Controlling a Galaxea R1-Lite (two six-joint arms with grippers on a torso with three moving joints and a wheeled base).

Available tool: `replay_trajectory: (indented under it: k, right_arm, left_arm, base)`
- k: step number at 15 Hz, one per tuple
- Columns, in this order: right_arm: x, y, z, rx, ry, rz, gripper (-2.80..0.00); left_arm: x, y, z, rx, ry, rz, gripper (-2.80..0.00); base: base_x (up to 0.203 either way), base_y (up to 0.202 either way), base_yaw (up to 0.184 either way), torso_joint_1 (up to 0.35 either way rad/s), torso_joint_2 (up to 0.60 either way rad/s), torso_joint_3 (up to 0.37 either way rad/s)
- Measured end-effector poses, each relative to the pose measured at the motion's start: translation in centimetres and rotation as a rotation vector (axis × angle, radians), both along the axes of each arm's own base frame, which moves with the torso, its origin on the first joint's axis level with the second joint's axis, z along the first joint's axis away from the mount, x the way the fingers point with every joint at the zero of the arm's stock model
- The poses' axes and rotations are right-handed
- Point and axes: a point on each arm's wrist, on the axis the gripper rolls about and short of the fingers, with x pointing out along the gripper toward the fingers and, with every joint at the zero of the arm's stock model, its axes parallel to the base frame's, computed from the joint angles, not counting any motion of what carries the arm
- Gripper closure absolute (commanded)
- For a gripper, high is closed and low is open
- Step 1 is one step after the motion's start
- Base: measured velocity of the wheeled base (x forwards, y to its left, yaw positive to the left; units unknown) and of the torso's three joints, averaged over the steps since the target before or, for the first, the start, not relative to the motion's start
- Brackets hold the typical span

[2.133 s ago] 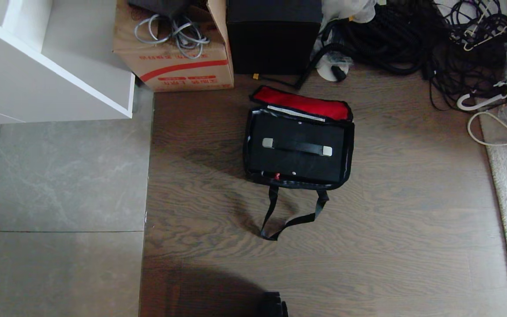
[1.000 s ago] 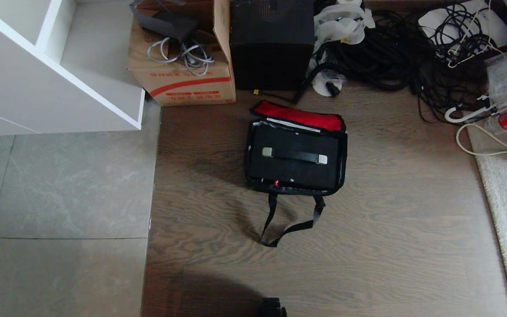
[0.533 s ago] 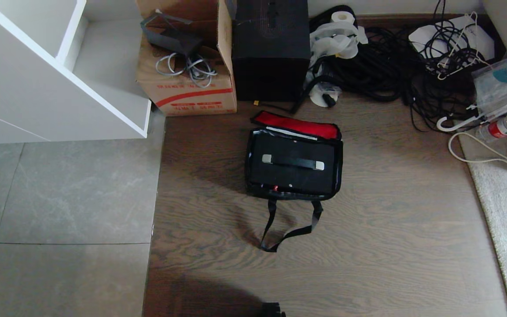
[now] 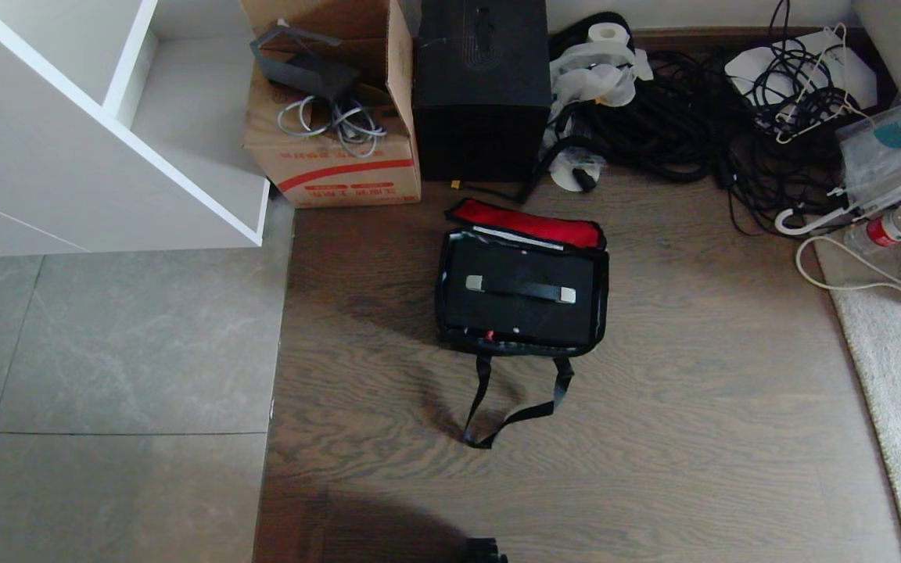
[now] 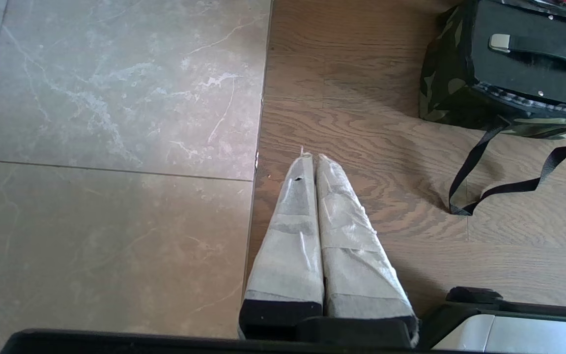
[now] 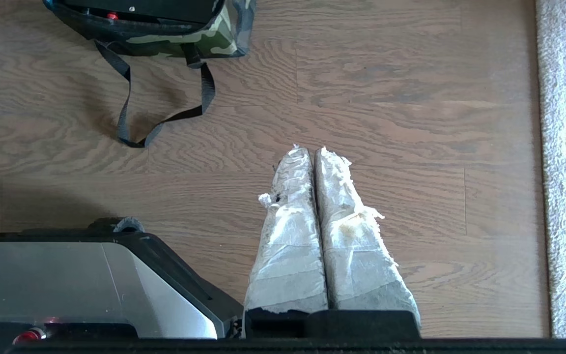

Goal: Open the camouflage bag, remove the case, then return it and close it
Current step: Grip the handle

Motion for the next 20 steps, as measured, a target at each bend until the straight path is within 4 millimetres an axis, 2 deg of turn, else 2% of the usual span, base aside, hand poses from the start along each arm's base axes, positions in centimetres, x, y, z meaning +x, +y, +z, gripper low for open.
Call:
replay_trajectory:
  k: [11, 14, 17, 19, 20]
  right_arm:
    - [0.0, 0.0, 0.0, -0.027, 0.006, 0.011, 0.0]
    - [-0.3, -0.1, 0.3, 0.031, 0.012, -0.03, 0.0]
    - [-1.5, 0.0, 4.3, 0.101, 0.016, -0.022, 0.0]
    - [-1.3, 0.1, 8.9, 0.192, 0.075, 0.031, 0.0]
    - [-0.5, 0.2, 11.1, 0.244, 0.125, 0.058, 0.0]
  left_arm:
    - [0.0, 0.0, 0.0, 0.0, 0.0, 0.0, 0.0]
    - [0.0, 0.0, 0.0, 0.0, 0.0, 0.0, 0.0]
    - [0.0, 0.0, 0.0, 0.0, 0.0, 0.001, 0.0]
    - [0.0, 0.0, 0.0, 0.0, 0.0, 0.0, 0.0]
    - [0.0, 0.0, 0.0, 0.0, 0.0, 0.0, 0.0]
  base:
    - [0.0, 0.0, 0.0, 0.0, 0.0, 0.0]
    - [0.0, 0.0, 0.0, 0.0, 0.0, 0.0]
    - [0.0, 0.0, 0.0, 0.0, 0.0, 0.0]
    - [0.0, 0.0, 0.0, 0.0, 0.0, 0.0]
    - [0.0, 0.0, 0.0, 0.0, 0.0, 0.0]
